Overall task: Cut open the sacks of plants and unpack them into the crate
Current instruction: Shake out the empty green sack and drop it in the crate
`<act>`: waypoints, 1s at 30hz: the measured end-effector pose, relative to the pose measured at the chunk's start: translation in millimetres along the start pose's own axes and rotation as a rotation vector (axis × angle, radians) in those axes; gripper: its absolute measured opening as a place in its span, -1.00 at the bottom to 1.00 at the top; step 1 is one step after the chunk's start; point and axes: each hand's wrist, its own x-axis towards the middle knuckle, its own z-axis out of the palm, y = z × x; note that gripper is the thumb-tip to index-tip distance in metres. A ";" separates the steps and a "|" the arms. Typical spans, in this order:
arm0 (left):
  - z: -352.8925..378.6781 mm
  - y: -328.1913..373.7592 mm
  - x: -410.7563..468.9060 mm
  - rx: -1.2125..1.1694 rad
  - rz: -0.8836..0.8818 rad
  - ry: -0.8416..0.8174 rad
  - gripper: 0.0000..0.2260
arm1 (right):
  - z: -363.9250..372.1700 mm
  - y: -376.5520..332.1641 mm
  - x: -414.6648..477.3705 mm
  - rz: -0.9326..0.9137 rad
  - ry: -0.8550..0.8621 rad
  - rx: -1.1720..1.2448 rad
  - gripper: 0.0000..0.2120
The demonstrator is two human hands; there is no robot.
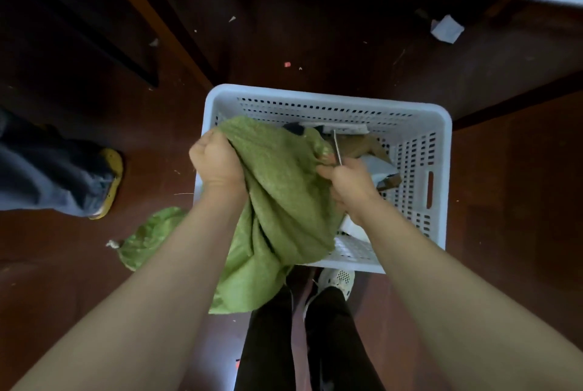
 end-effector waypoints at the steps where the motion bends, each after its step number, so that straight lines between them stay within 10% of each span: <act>1: 2.8 3.2 -2.6 -0.030 0.020 -0.014 -0.74 | -1.8 -3.3 -1.2 0.015 -0.037 0.015 -0.90; 25: 62.4 52.5 -81.6 -0.069 0.201 -0.452 -0.82 | -27.3 1.5 -22.6 -0.189 0.316 0.273 -0.77; 30: 50.5 23.9 -70.2 0.206 0.200 -0.604 -0.80 | -45.6 20.1 -13.5 0.075 0.373 0.182 -0.68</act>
